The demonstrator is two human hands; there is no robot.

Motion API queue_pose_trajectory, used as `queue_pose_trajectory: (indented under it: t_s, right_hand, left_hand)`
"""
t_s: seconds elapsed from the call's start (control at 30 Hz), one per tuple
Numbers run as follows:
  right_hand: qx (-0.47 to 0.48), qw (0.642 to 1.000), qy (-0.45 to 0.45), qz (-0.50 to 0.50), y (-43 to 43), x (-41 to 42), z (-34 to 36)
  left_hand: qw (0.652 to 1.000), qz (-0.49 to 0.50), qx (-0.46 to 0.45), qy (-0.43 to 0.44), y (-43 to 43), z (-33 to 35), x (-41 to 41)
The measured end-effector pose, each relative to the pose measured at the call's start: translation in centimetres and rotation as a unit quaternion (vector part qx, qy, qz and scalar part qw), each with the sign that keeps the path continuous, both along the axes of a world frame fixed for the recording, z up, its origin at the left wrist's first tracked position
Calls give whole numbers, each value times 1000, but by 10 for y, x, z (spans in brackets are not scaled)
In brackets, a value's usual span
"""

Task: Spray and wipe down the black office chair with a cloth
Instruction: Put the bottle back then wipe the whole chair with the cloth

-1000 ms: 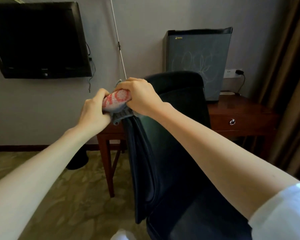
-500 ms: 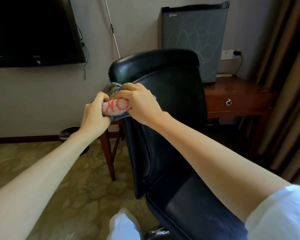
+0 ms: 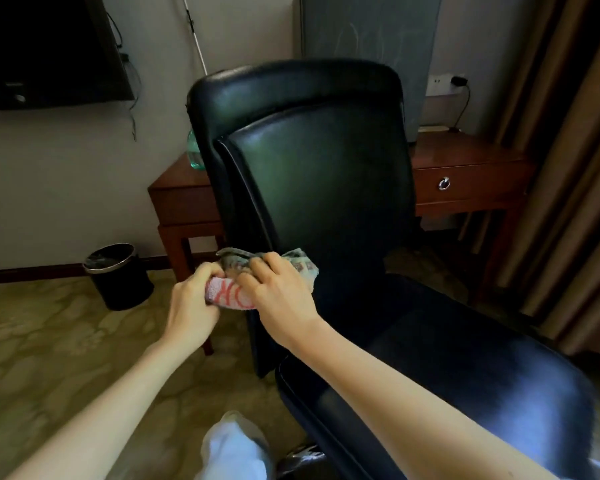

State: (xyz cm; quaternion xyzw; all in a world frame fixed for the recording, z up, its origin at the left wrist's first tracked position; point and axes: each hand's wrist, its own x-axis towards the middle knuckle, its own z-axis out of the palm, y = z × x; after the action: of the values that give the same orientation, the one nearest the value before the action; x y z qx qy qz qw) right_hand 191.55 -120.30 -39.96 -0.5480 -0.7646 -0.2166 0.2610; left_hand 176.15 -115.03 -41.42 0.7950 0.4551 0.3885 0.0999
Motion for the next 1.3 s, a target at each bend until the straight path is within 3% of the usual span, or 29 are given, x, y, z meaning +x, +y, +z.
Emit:
queue_pose_trajectory:
  t_s: [0.23,0.47,0.63,0.73,0.83,0.93,1.17,1.3]
  right_hand:
    - [1,999,38,-19,12,0,5]
    - [66,998,-7,-10,37,-32,72]
    - [52,995,-70,-58,55,-44,86]
    - [75,994,-55,-65,56,-42,76]
    - [57,998,-33,-11,48,-24,75]
    - [40,999,23,-2,37,-9,63]
    - [-33,998,45,-14,12,-2,39]
    - [-31,999,36,-14,9,-7,49]
  left_hand:
    - [996,24,73,38,28,-1,-6]
    - [986,56,158,-7,58,51,-26]
    - [990,-83,112,6,78,75,-7]
    - [988,-124,83,-35,77,65,2]
    - [990,-108,49,-83,69,53,3]
    - [994,-73,49,-69,54,49,3]
    - [998,-43,3,-54,29,45,-1]
    - [999,-29,37,-26,31,49,2]
